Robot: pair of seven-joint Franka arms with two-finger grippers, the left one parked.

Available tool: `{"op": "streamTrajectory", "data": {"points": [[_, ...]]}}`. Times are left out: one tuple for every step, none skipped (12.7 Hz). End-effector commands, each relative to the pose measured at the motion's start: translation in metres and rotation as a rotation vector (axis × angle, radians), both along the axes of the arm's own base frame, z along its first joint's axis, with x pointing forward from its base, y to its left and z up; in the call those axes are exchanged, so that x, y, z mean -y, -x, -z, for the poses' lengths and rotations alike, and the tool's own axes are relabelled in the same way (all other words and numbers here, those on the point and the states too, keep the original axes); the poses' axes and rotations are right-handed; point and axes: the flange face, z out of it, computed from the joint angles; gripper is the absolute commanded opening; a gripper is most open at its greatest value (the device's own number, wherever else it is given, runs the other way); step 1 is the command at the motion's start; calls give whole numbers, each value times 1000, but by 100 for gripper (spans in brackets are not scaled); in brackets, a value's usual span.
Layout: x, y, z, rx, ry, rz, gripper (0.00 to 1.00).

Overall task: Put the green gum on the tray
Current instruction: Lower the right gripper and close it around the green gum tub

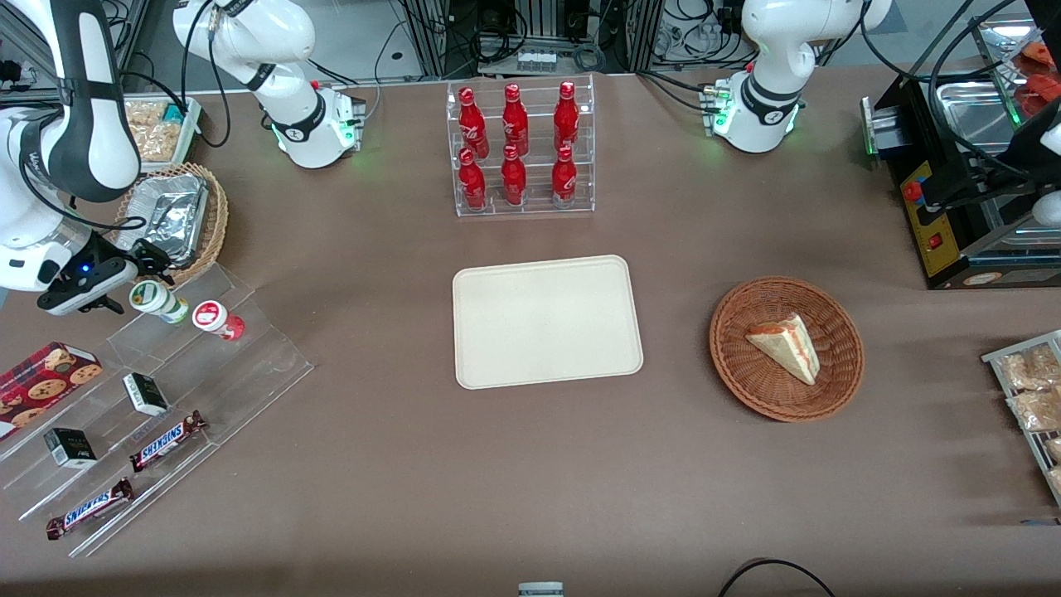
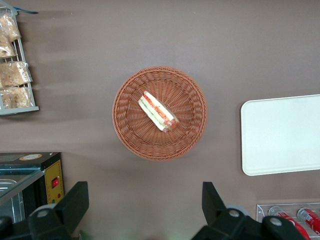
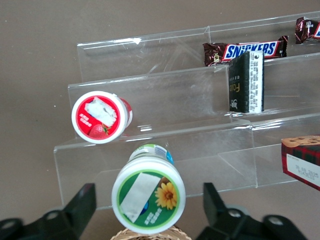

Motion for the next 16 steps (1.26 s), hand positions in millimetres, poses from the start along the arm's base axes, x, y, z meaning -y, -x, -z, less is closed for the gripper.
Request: {"op": "streamTrajectory", "data": {"points": [[1,5,3,2,-10,-4,21],[0,7,6,-2,-17,0,0],[-1,6,5,0,-19,3,0],[-2,6,5,-4,-21,3,0],[-2,6,4,-6,-22,4,0],[-3,4,-1,-4,-22,-1,0],[-5,0,-13,-4,-23,-6,0],[-4,-7,-31,-13,-27,-11,0],[-3,-14,-51,-37,-36,-16,0],[-9,-19,-72,-61,-48,-30,0],[-17,-24,-89,-72,-53,-43,0],[-30,-30,-108,-81,-57,-32,0],[-49,-36,-127,-95,-60,-20,0],[-67,-41,-141,-109,-64,2,0],[-89,-44,-150,-135,-69,78,0],[-122,-48,-155,-155,-68,128,0]]}}
